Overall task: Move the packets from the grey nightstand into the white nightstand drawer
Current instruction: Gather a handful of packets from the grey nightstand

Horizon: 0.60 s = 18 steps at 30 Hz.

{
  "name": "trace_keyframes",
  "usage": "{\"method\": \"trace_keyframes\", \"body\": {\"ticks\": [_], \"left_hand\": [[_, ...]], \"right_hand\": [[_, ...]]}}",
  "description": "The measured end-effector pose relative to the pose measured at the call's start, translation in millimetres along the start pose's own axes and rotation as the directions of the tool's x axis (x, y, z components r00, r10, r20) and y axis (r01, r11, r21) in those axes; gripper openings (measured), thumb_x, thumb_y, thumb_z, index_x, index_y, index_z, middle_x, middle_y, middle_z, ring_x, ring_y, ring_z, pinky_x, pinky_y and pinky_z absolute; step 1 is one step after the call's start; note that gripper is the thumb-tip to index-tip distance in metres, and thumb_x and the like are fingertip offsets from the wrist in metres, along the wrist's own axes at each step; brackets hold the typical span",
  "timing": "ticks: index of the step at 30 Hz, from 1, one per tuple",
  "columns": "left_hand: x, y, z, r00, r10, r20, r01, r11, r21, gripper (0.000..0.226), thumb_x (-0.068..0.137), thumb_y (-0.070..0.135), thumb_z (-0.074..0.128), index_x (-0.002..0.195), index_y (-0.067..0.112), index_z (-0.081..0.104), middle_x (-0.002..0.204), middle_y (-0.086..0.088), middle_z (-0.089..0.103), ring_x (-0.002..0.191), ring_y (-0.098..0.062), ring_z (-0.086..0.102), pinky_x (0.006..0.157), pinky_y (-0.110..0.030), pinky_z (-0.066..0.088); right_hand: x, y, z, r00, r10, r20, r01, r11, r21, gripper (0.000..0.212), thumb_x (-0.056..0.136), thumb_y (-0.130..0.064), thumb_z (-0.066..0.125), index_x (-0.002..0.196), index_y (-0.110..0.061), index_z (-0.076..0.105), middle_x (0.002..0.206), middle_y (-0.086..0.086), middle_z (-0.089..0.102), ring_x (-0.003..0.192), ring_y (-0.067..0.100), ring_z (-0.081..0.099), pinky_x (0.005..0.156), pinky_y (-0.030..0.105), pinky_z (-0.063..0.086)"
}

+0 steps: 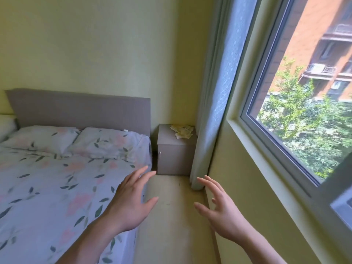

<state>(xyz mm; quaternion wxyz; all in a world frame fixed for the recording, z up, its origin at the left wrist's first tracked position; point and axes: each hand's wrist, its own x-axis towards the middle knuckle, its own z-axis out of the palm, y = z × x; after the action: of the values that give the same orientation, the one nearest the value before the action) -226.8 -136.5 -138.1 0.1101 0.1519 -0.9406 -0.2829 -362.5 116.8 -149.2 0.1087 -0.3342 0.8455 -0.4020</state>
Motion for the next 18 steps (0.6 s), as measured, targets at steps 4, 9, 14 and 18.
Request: {"method": "trace_keyframes", "body": {"ticks": [4, 9, 14, 18], "left_hand": [[83.7, -7.3, 2.4, 0.998, 0.041, 0.038, -0.042, 0.999, 0.016, 0.068, 0.094, 0.051, 0.061, 0.154, 0.045, 0.029, 0.163, 0.026, 0.012, 0.151, -0.002, 0.012, 0.124, -0.029, 0.018], [183.4, -22.0, 12.1, 0.998, 0.045, 0.035, -0.046, 0.999, 0.015, 0.070, 0.093, 0.049, 0.063, 0.153, 0.045, 0.026, 0.161, 0.027, 0.013, 0.150, -0.001, 0.015, 0.124, -0.028, 0.018], [291.8, -40.1, 32.2, 0.999, 0.021, 0.035, -0.022, 1.000, 0.008, 0.072, 0.094, 0.046, 0.064, 0.154, 0.045, 0.024, 0.161, 0.027, 0.015, 0.150, 0.000, 0.015, 0.124, -0.026, 0.016], [380.9, -46.7, 47.0, 0.997, -0.026, 0.066, 0.024, 0.999, 0.033, 0.070, 0.096, 0.045, 0.061, 0.154, 0.044, 0.023, 0.162, 0.026, 0.012, 0.151, -0.002, 0.013, 0.124, -0.027, 0.016]], "right_hand": [[69.2, 17.2, -8.2, 1.000, 0.022, -0.001, -0.022, 1.000, 0.018, 0.064, 0.092, -0.040, 0.070, 0.147, -0.051, 0.039, 0.160, -0.032, 0.023, 0.143, -0.015, 0.027, 0.121, 0.028, 0.033], [174.5, 42.6, -18.4, 0.999, 0.038, -0.015, -0.037, 0.998, 0.052, 0.064, 0.092, -0.037, 0.072, 0.147, -0.048, 0.041, 0.158, -0.030, 0.026, 0.137, -0.020, 0.029, 0.114, 0.013, 0.030], [282.7, 87.8, -27.1, 0.999, 0.037, 0.000, -0.037, 0.995, 0.093, 0.064, 0.091, -0.040, 0.071, 0.146, -0.050, 0.041, 0.159, -0.030, 0.026, 0.143, -0.010, 0.031, 0.122, 0.030, 0.033], [366.1, 129.8, -44.6, 0.998, 0.065, 0.019, -0.067, 0.991, 0.120, 0.063, 0.090, -0.041, 0.070, 0.144, -0.053, 0.041, 0.157, -0.033, 0.026, 0.144, -0.011, 0.030, 0.122, 0.033, 0.032]]}}
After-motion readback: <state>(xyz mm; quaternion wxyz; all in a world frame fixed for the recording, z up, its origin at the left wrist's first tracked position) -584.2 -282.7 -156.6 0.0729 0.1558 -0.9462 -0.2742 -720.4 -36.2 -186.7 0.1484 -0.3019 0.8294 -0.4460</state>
